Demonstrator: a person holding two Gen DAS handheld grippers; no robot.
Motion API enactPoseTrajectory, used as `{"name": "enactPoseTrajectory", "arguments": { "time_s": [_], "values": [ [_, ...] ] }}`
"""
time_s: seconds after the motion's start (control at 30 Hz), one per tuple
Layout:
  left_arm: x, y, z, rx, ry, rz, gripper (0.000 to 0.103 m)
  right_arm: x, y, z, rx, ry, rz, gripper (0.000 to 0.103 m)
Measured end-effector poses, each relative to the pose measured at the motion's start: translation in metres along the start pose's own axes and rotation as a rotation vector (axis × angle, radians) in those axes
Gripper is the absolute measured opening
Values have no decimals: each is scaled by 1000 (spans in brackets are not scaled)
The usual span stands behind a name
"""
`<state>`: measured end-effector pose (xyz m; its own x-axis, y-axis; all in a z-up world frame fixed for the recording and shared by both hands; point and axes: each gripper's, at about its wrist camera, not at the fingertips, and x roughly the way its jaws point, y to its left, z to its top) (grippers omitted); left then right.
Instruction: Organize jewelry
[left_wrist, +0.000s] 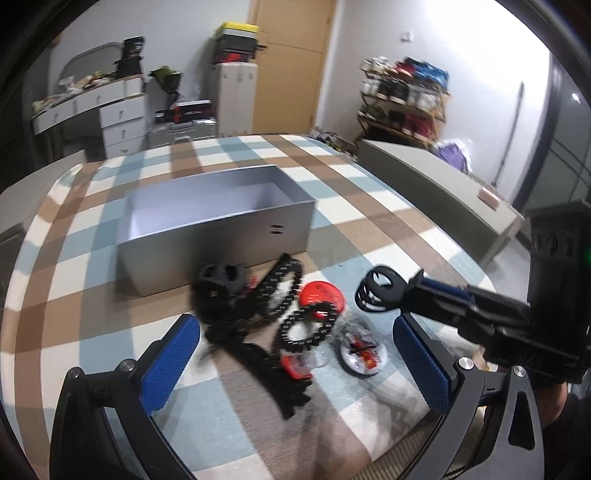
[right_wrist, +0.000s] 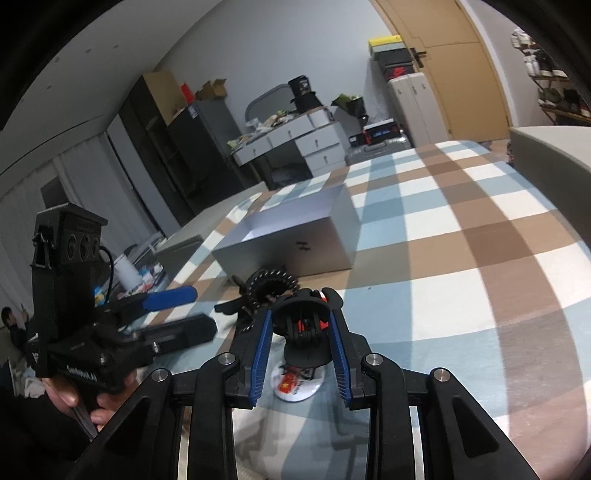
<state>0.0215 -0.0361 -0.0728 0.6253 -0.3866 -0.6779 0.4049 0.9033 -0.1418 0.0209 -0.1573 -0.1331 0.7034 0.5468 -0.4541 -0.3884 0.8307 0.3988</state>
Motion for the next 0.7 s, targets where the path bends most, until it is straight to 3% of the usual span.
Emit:
{"name": "enactPoseTrajectory", "arguments": {
  "time_s": [0.17,0.37,0.43,0.63,0.7],
  "values": [
    [8,-8,7,57,31,25,100,-4,-8,2,13,-11,-10,30],
    [22,-9,9,91,102,12,79,-5,-11,2,12,-22,-10,30],
    [26,-10,10,91,128,-1,61,-5,-11,2,12,-22,-8,30],
    [34,-12,8,102,191,-7,27,-6,-13,0,18,-22,5,30],
    [36,-13,7,108,206,-5,20,-5,-13,1,18,-22,4,30]
  ]
}}
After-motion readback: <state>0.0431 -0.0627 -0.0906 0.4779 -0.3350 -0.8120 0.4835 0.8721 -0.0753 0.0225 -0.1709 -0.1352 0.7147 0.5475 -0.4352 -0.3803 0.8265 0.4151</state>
